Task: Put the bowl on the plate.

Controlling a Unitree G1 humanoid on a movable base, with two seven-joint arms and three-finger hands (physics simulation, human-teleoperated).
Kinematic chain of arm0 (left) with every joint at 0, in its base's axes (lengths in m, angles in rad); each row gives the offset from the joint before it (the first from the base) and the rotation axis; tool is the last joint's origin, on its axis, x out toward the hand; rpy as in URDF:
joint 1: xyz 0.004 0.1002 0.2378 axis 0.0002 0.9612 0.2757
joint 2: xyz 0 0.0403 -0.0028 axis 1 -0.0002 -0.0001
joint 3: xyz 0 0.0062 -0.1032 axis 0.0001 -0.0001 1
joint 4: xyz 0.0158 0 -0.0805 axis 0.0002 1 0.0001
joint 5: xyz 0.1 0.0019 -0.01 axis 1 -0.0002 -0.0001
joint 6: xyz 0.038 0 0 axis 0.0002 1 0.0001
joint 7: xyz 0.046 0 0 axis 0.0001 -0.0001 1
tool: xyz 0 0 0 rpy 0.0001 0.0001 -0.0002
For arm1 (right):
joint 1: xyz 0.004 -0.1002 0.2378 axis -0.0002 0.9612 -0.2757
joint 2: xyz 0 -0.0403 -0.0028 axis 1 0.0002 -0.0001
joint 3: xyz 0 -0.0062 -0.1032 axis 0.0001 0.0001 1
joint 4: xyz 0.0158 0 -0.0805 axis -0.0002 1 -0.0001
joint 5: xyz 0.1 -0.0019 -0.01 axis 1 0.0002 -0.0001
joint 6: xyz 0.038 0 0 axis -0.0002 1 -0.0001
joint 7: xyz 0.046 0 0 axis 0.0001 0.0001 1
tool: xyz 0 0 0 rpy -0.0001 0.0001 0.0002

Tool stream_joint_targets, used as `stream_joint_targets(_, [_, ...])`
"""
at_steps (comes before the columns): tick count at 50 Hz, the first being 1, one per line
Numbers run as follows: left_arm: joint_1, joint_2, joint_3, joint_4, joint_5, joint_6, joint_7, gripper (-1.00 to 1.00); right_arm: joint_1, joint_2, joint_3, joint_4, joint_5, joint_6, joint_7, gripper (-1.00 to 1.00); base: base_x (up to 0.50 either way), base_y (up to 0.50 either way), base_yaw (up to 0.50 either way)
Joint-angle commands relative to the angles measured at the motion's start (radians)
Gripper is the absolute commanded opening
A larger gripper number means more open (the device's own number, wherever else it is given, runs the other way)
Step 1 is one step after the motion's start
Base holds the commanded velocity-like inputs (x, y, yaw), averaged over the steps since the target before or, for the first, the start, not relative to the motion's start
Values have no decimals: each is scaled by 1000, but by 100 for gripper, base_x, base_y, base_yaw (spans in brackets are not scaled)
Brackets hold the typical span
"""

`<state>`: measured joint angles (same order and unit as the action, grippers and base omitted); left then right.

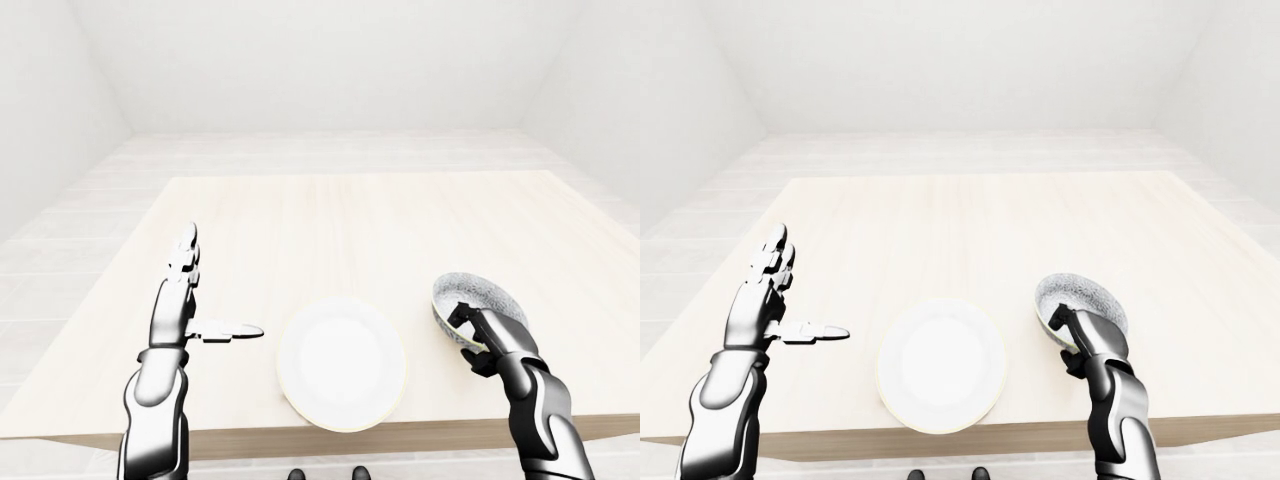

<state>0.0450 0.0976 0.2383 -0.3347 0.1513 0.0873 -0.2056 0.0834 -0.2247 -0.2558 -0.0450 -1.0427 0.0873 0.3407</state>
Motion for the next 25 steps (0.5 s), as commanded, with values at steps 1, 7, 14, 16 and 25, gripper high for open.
stream_joint_targets(1, [10,-1,4,0,-1,0,-3,100,2,2,1,-15,-6,0,9,-51,0,0,0])
stream_joint_targets(7, [16,-4,5,5,0,0,-3,100,4,-1,1,-43,-19,0,18,-52,0,0,0])
stream_joint_targets(14, [8,-5,-1,23,4,0,1,100,5,5,5,-123,-51,0,55,-55,0,0,0])
stream_joint_targets(16, [5,-5,-5,28,5,0,2,100,7,10,3,-130,-51,0,55,-57,0,0,0])
stream_joint_targets(25, [1,-3,-9,36,5,0,5,100,21,13,-11,-162,-70,0,29,-62,0,0,0])
